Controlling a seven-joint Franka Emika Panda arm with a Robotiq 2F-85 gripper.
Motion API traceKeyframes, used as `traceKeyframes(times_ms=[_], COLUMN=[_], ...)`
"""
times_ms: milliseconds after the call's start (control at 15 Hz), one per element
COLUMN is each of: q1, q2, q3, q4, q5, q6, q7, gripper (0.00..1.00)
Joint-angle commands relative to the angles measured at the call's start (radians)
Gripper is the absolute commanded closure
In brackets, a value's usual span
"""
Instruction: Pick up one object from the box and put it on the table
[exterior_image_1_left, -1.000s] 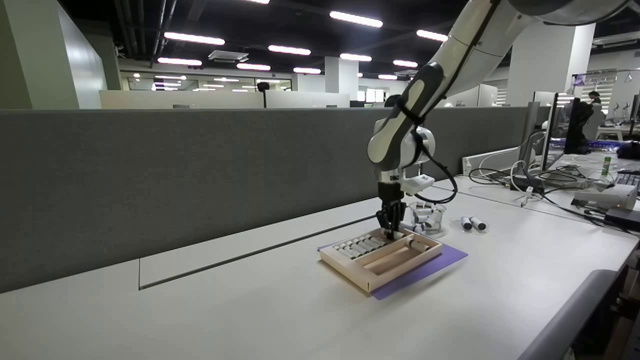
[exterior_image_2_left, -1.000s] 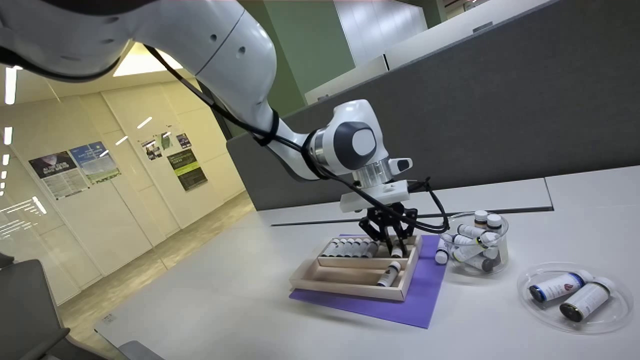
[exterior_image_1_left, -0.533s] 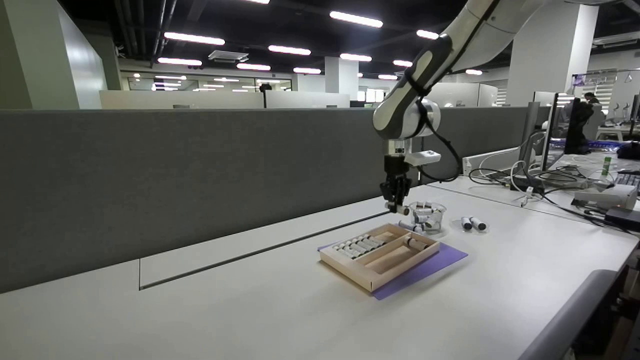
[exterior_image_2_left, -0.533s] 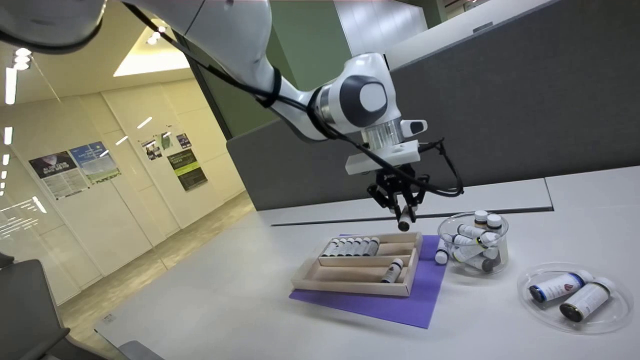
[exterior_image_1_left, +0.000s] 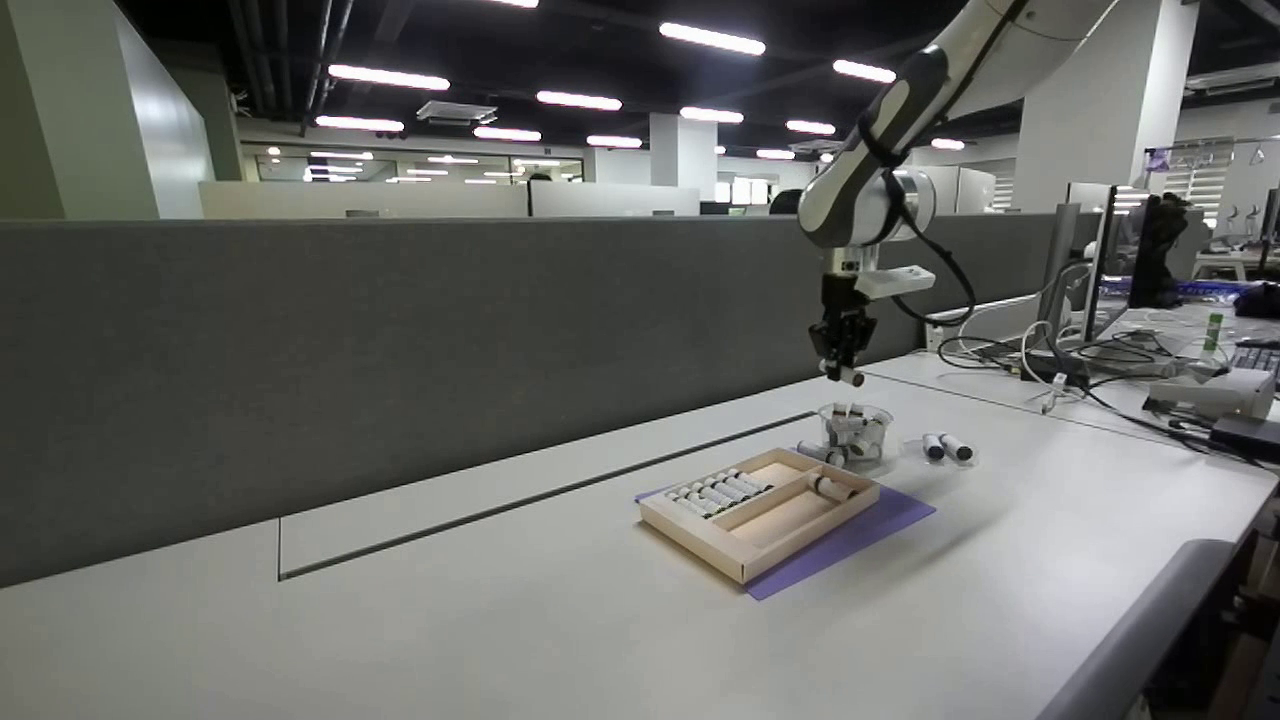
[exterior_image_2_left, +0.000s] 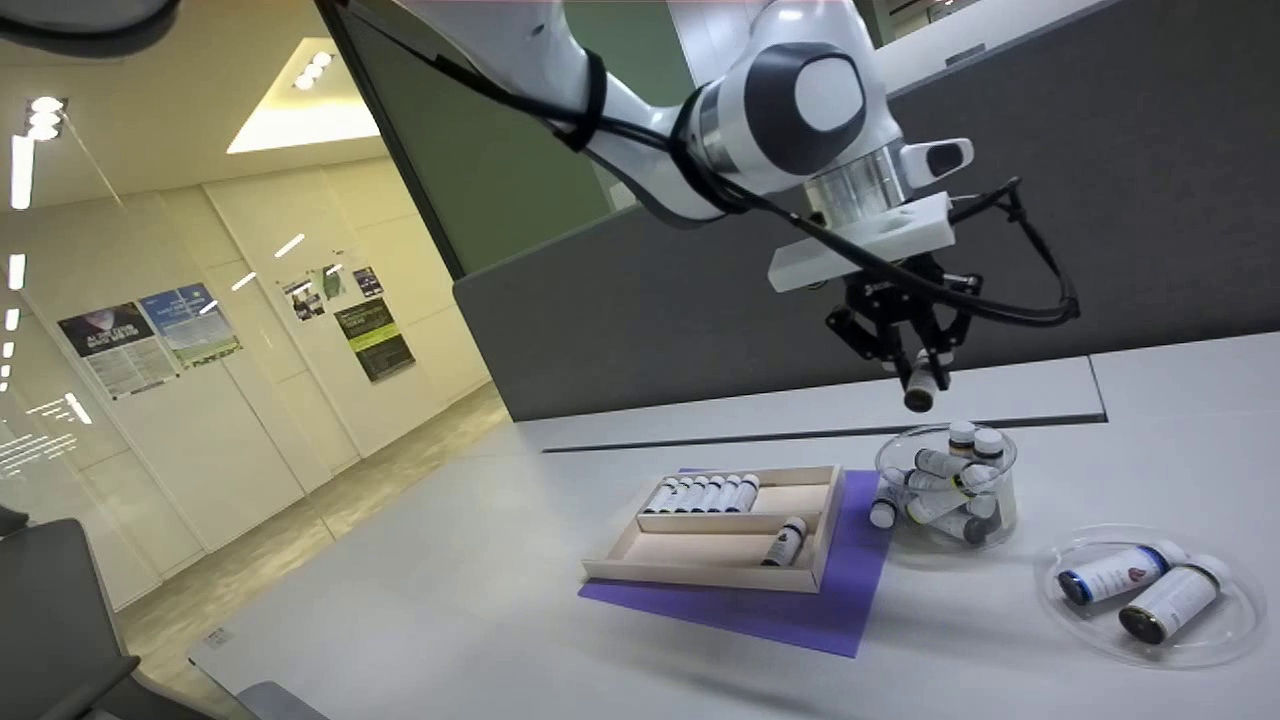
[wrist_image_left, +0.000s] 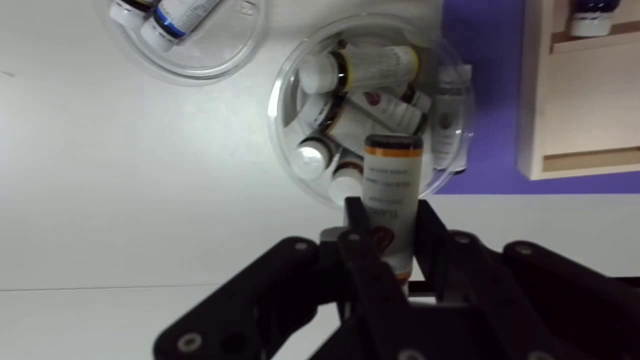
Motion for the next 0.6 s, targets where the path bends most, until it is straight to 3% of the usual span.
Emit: traceKeyframes(times_ms=[0,533], q1=[-0.037,-0.023], q2=[0.038,0.076], q3=[0.001,0.004], q4=[0.023,0.002], q5=[0.029,0.032], q6=[0.07,0.074], q7=[0.053,0.104], gripper=[0.95,0.95])
